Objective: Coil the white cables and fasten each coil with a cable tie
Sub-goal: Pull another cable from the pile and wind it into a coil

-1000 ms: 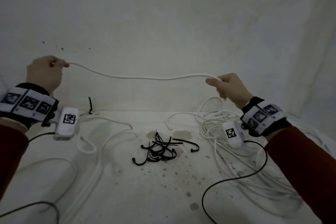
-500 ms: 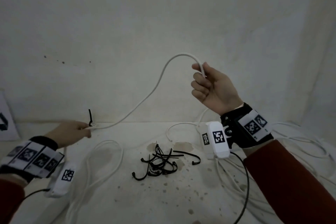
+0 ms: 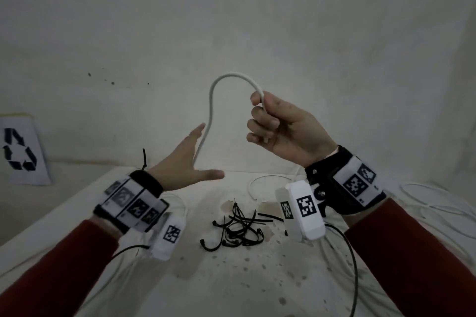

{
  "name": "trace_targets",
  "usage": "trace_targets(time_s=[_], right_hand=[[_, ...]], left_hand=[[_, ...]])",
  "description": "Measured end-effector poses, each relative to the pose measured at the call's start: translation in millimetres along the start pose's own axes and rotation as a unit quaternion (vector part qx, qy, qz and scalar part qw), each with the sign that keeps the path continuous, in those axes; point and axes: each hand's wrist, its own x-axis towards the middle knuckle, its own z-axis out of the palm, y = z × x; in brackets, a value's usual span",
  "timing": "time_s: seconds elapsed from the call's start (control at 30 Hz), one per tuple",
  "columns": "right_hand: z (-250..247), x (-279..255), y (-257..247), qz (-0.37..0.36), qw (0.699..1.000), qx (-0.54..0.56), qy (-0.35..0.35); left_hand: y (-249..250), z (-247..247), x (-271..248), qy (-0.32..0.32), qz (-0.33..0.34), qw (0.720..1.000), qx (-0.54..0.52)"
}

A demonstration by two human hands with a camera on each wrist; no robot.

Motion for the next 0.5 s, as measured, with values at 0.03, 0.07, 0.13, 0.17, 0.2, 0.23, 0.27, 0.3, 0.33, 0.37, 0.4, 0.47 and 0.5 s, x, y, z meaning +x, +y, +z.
trace_targets(time_s=[0.03,0.07,0.13,0.17,0.2,0.23,0.27,0.3,0.33,0.37,0.4,0.47,0.5], right_hand=[[2,0,2,0.001,1.000,-0.003,-0.008],[4,0,2,-0.002,1.000,-0.002,-0.013],[6,-1,0,-0.021,1.000,0.013,-0.020],[6,-2,-2,-0.037,0.999,0.025,-0.017],[5,-3,-5,-0.056,0.998,0.040,-0.009],[4,-5,-8,-0.078,0.995,0.057,0.005],[3,-5,-12,-0.101,0.992,0.073,0.027],[1,-6,-16,-0.127,0.986,0.089,0.056],[-2,-7,-20,-0.156,0.978,0.110,0.089],[-5,-7,-24,-0.186,0.966,0.136,0.121],[-11,-9,-27,-0.216,0.951,0.157,0.154],[-22,-11,-30,-0.259,0.924,0.172,0.224],[-27,-12,-29,-0.271,0.912,0.168,0.256]], left_hand=[[8,5,6,0.024,0.024,0.999,-0.021],[15,9,12,0.042,0.038,0.998,-0.038],[19,19,23,0.082,0.056,0.994,-0.043],[20,23,26,0.104,0.065,0.992,-0.033],[20,26,28,0.122,0.073,0.989,-0.035],[18,29,28,0.133,0.080,0.987,-0.046],[15,33,28,0.136,0.080,0.986,-0.061],[12,35,27,0.131,0.071,0.985,-0.082],[7,37,25,0.124,0.060,0.985,-0.101],[2,39,22,0.116,0.050,0.987,-0.103],[-3,41,20,0.117,0.043,0.988,-0.093],[-10,40,15,0.135,0.043,0.989,-0.051],[-11,38,12,0.148,0.045,0.987,-0.037]])
